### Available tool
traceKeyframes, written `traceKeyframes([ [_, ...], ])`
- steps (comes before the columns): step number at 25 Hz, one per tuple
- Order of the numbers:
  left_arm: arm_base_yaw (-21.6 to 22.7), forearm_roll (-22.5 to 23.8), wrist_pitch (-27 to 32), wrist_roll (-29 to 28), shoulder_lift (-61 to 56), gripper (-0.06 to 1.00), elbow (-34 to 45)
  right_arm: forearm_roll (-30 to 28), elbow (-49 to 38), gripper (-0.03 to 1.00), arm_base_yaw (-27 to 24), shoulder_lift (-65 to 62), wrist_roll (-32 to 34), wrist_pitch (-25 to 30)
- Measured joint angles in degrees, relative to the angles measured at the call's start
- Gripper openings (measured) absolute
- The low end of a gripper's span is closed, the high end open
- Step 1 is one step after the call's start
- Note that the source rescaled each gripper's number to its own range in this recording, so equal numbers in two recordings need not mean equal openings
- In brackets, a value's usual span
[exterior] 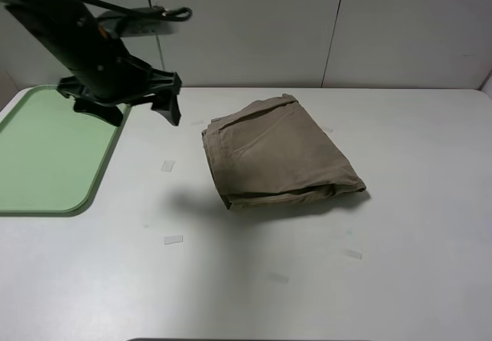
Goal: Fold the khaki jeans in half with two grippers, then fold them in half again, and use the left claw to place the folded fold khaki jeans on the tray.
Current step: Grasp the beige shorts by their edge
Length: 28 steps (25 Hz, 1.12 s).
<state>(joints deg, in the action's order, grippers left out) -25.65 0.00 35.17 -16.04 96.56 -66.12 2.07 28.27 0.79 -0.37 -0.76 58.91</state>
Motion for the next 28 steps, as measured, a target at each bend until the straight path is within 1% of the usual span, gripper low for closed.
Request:
traceKeyframes([
  [3,-3.3,0.0,-2.5,-2.3,4.8,0.87,-0.9,0.0,0.0,1.0,0.0,0.0,0.0,0.0],
  [10,-8.4,0.0,-9.7,-5.6,12.8,0.87,-1.1,0.0,0.0,1.0,0.0,0.0,0.0,0.0],
  [18,-10.3,-0.5,-19.0,-9.6,18.0,0.87,-1.1,0.0,0.0,1.0,0.0,0.0,0.0,0.0],
  [28,-13.1,-1.3,-27.1,-11.1,22.2,0.87,-1.4,0.0,0.0,1.0,0.0,0.0,0.2,0.0],
])
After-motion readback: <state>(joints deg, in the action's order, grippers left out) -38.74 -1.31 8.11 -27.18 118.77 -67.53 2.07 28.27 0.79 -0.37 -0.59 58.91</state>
